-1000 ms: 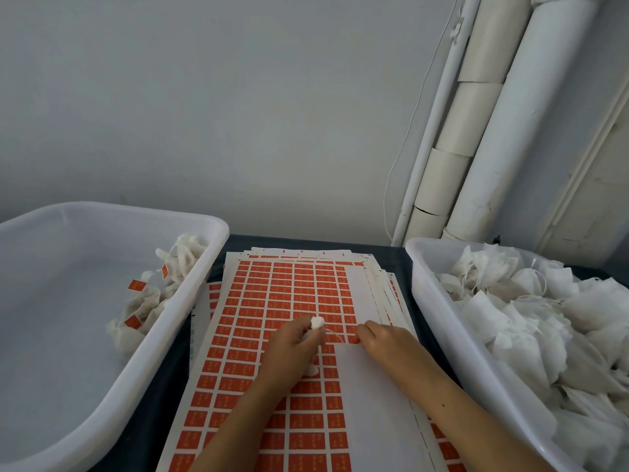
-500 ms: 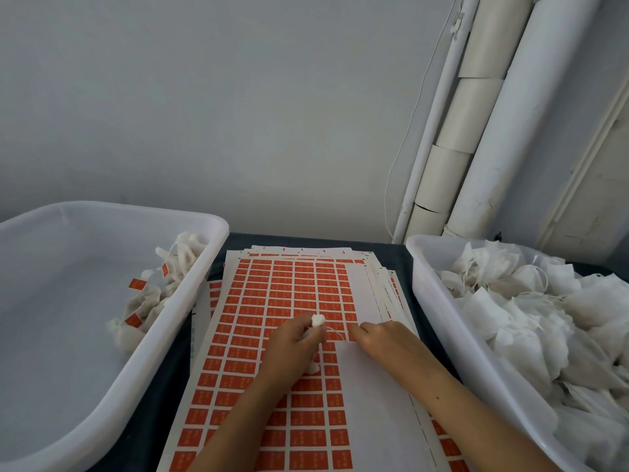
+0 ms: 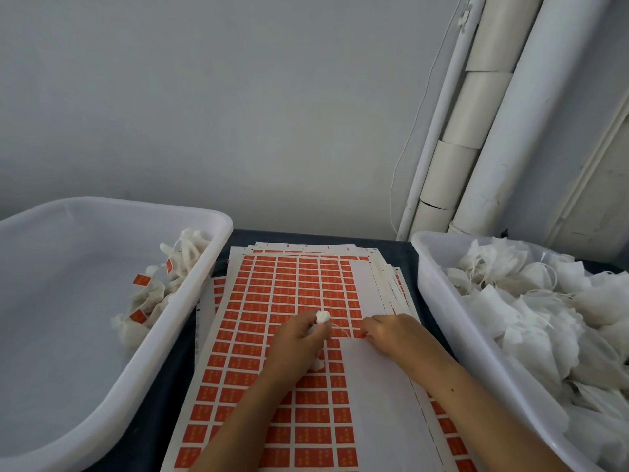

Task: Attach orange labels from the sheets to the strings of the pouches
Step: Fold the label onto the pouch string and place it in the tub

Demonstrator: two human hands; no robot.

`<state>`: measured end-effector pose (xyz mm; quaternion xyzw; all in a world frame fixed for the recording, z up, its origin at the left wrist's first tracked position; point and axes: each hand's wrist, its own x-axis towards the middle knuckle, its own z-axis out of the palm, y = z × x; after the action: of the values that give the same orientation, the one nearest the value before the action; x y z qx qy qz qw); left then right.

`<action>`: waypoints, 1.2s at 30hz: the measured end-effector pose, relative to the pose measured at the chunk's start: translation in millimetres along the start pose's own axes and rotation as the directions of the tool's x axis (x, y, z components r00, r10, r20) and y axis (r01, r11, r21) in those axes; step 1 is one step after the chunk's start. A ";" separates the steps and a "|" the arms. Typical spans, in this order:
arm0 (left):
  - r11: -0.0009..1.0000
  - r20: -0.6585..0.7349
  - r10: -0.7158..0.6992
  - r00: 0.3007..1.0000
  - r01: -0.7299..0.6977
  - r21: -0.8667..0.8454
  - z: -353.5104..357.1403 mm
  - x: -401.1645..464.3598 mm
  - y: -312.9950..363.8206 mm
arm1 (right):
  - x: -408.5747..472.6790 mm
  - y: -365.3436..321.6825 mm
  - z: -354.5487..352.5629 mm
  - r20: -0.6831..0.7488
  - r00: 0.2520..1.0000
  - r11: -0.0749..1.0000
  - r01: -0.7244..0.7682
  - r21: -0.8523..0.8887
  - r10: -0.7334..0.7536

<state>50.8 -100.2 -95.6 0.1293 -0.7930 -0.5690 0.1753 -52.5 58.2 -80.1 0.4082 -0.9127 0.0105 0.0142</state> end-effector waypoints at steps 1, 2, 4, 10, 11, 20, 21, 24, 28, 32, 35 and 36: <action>1.000 0.000 0.001 1.000 -0.001 0.000 0.0 -0.1 -0.2 | -0.9 -0.2 -0.1 -0.003 1.000 1.000 0.020 -0.015 -0.020; 1.000 0.000 0.002 1.000 -0.002 0.000 0.0 -0.1 -0.4 | -2.5 -0.9 -1.2 -0.014 0.999 0.998 0.041 -0.043 -0.042; 1.000 -0.003 0.007 1.000 -0.007 0.002 -0.1 0.2 -0.7 | -3.1 -3.1 -2.6 -0.008 0.996 0.994 0.091 -0.063 -0.092; 1.000 -0.003 0.004 1.000 -0.004 0.002 0.2 -0.2 0.4 | -6.9 -12.4 -10.3 -0.022 0.996 0.996 0.085 -0.025 -0.085; 1.000 -0.003 0.004 1.000 -0.003 0.003 0.2 -0.4 0.7 | -7.9 -13.7 -9.7 -0.021 0.996 0.996 0.085 -0.035 -0.086; 1.000 0.003 0.013 1.000 -0.013 0.002 -0.1 -0.8 0.1 | -6.8 -7.4 1.4 -0.070 0.990 0.989 0.112 -0.099 -0.119; 1.000 0.003 0.015 1.000 -0.015 0.005 -0.1 -0.6 -0.2 | -5.7 -7.6 2.7 -0.101 0.990 0.992 0.095 -0.083 -0.103; 1.000 0.002 0.018 1.000 -0.018 0.002 -0.2 0.2 -0.9 | -1.8 -8.6 2.1 -0.171 0.981 0.995 0.080 -0.052 -0.088; 1.000 0.001 0.014 1.000 -0.014 -0.024 -0.6 0.5 -0.6 | -3.9 -10.4 3.2 -0.227 0.971 0.997 0.078 0.005 -0.075; 0.998 -0.020 -0.007 1.000 0.006 -0.060 -0.5 0.3 0.2 | -8.7 -14.8 6.2 -0.336 0.942 0.991 0.051 0.123 -0.007; 0.997 -0.033 -0.014 0.999 0.012 -0.074 -0.7 0.4 1.7 | -10.8 -22.5 10.4 -0.328 0.933 0.906 0.007 0.423 0.146; 0.997 -0.039 -0.013 0.999 0.010 -0.074 -0.7 0.5 1.6 | -9.8 -24.4 11.8 -0.310 0.932 0.859 -0.006 0.512 0.191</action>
<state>50.6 -100.6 -93.8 0.1385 -0.7671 -0.5962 0.1922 -27.9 48.9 -92.1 0.3413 -0.8808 0.3209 0.0687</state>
